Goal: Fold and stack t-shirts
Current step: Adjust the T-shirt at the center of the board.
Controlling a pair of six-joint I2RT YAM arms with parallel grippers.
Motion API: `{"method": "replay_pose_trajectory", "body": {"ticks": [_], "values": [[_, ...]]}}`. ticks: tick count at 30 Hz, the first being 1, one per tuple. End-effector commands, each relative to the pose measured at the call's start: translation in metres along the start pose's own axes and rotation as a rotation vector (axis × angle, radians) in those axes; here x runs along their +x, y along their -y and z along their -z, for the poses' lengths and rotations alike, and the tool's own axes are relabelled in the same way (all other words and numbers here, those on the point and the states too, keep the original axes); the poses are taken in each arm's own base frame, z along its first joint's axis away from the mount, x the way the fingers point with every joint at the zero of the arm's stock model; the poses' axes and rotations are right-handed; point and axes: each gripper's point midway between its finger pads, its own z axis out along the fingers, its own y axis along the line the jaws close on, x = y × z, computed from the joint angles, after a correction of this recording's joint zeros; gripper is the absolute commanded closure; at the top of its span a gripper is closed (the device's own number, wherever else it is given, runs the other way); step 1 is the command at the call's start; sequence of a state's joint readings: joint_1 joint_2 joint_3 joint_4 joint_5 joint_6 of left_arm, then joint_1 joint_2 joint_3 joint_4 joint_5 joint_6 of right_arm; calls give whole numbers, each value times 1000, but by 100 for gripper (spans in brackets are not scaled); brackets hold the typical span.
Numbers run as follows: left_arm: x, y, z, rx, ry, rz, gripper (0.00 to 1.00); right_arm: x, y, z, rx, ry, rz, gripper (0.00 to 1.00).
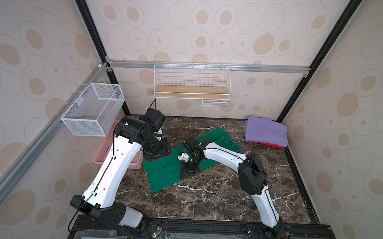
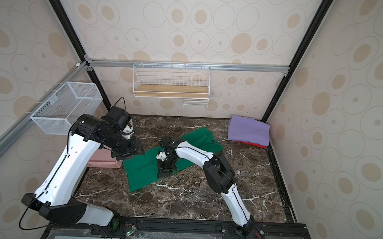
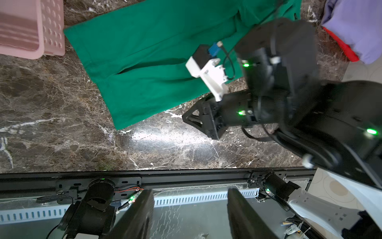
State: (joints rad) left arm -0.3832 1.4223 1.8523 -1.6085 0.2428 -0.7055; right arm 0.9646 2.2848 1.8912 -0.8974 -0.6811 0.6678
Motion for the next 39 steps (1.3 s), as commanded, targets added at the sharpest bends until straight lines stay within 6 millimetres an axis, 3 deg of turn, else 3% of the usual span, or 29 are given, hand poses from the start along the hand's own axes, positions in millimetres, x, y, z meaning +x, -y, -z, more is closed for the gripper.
{"method": "replay_pose_trajectory", "body": {"ticks": [1,6,9,12,16,23,30,34,39], "values": [[18,-14,4,-38,-48,1,39,-20,-6,-7,-34,6,-9,80],[25,-20,6,-60,-64,-15,39,-41,-4,-29,-53,-5,-32,80],[25,-23,9,-77,-67,-29,39,-42,2,-37,-49,-19,-44,80],[22,-22,10,-81,-72,-43,39,-23,24,-42,-4,-60,-81,81],[18,-19,11,-88,-78,-48,39,19,60,-34,18,-47,-141,81],[20,-16,0,-71,-112,-20,39,92,137,8,68,-24,-294,82],[24,-13,-14,-48,-144,9,38,163,197,74,100,51,-444,82],[38,-8,-39,2,-245,42,38,181,205,110,152,116,-432,80],[65,-25,-81,-43,-327,97,38,199,187,148,218,193,-423,77]]}}
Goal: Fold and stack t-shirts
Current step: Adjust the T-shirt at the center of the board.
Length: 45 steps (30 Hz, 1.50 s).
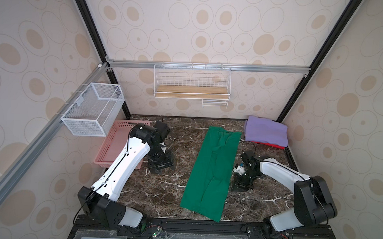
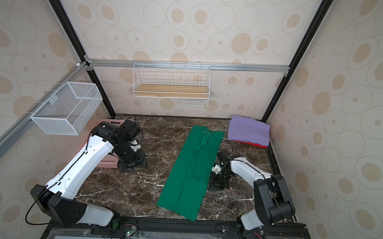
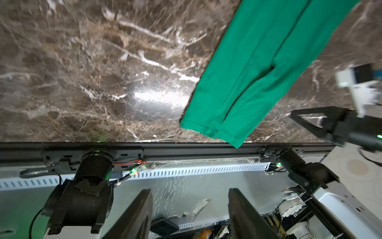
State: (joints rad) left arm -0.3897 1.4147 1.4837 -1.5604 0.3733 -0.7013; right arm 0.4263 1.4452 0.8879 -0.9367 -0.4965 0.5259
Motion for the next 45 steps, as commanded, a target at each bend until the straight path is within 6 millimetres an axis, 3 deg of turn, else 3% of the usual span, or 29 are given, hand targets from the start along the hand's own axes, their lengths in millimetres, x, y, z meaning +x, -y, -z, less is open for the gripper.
{"method": "replay_pose_trajectory", "body": {"ticks": [1,5,8,13,18,21,26,30,31,35,41,45], "values": [[8,0,-16,47,-1,36,38,25,3,26,47,15,-4,75],[2,0,-43,85,5,20,37,38,-6,25,-47,65,-53,70],[-1,2,-55,82,-3,22,38,20,-11,21,-58,74,-61,70],[-2,8,-43,92,31,-13,37,-59,-35,52,7,128,-13,71],[-12,24,-5,160,167,-20,37,-167,-40,77,57,191,-22,71],[-16,33,7,206,209,-25,37,-217,-40,73,97,172,-13,71],[-7,21,11,150,195,-49,37,-268,-24,60,107,145,-63,71],[-4,16,14,113,181,-74,36,-290,-3,44,97,144,-111,71],[-5,16,15,102,174,-79,37,-297,11,48,78,155,-145,71],[-8,18,21,69,163,-100,37,-307,27,37,66,157,-168,71],[-13,28,24,94,156,-95,37,-312,9,-3,18,112,-161,72],[-13,30,25,104,152,-78,37,-314,-23,-39,-18,83,-137,71]]}}
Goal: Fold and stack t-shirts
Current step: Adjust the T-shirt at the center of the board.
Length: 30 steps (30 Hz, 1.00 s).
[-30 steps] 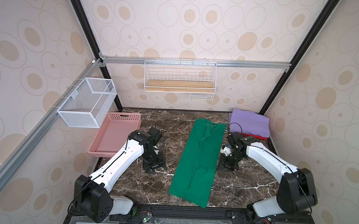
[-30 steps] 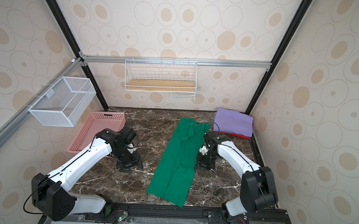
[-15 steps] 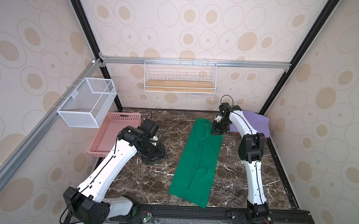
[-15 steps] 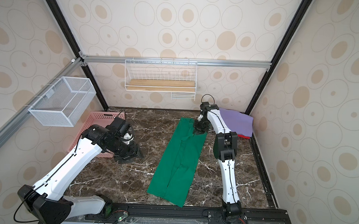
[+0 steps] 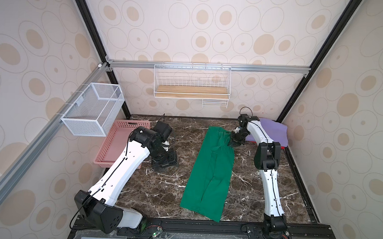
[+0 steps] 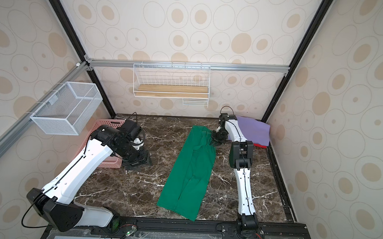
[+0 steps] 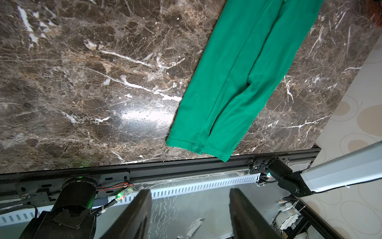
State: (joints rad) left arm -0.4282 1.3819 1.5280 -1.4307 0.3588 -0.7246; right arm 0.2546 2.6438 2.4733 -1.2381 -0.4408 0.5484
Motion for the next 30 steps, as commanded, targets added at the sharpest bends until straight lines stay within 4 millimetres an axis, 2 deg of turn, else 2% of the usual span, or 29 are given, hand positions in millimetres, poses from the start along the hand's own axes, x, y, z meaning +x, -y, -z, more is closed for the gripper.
{"method": "replay_pose_trajectory", "body": {"ticks": [1,7,10,12,15,18,22,26,27,30], "values": [[5,2,8,6,-7,0,37,18,-24,-60,-23,-91,-1,71],[17,-9,6,-13,-23,13,36,16,-82,-92,-159,-73,-2,71],[21,-13,4,-21,-30,17,36,11,-106,-92,-228,-47,-2,64],[22,-14,2,-25,-40,17,36,7,-110,-87,-248,-33,-7,63],[22,-14,1,-29,-50,12,36,0,-99,-75,-235,-18,-11,62],[19,-12,-3,-27,-55,6,36,-5,-73,-58,-189,-9,-1,62],[17,-9,-9,-17,-67,7,36,-6,-36,-26,-122,-3,23,61],[15,-7,-11,-9,-67,6,36,5,-14,-1,-70,-10,72,61],[14,-6,-11,-8,-66,7,36,4,-2,10,-59,-4,68,61],[14,-7,-15,-10,-70,10,36,19,1,30,-24,-15,121,61]]}}
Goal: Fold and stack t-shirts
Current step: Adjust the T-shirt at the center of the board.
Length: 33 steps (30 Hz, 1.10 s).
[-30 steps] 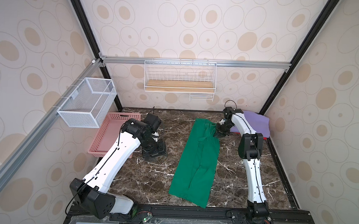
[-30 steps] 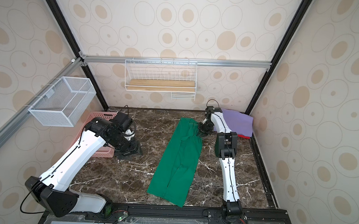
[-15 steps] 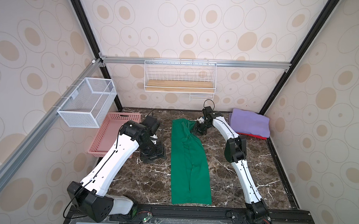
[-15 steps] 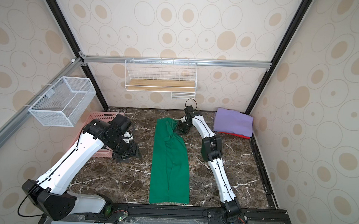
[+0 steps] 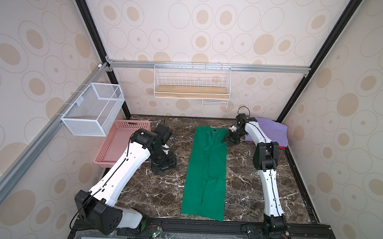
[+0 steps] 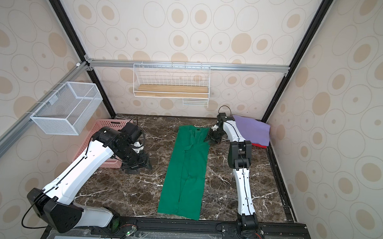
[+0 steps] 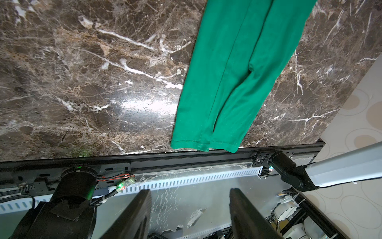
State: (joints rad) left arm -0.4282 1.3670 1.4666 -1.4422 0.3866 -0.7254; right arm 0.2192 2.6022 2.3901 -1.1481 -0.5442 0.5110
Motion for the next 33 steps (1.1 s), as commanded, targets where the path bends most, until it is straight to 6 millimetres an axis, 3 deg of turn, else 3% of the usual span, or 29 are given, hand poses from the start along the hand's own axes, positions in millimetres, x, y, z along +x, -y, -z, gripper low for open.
{"method": "replay_pose_trajectory", "body": {"ticks": [1,8,10,14,16,19,22,26,30,33], "values": [[1,0,-8,-2,-22,-3,36,34,-2,30,90,-48,107,61],[1,2,-35,55,-46,65,36,85,-14,90,100,45,164,58],[0,1,-38,49,-49,67,36,114,-12,96,91,4,134,58],[-4,-1,-48,31,-64,55,36,194,-25,73,41,-104,137,58],[-3,-6,-65,13,-110,68,36,244,-28,56,64,-188,170,58],[4,-14,-93,-16,-205,90,36,303,-24,38,76,-266,182,58],[5,-23,-112,-38,-231,102,36,343,-14,26,70,-305,159,58],[9,-27,-124,-46,-259,104,36,370,4,14,85,-355,123,58],[8,-29,-125,-60,-269,90,36,368,20,9,152,-360,152,58],[9,-29,-123,-66,-280,83,36,362,14,5,144,-358,151,59]]}}
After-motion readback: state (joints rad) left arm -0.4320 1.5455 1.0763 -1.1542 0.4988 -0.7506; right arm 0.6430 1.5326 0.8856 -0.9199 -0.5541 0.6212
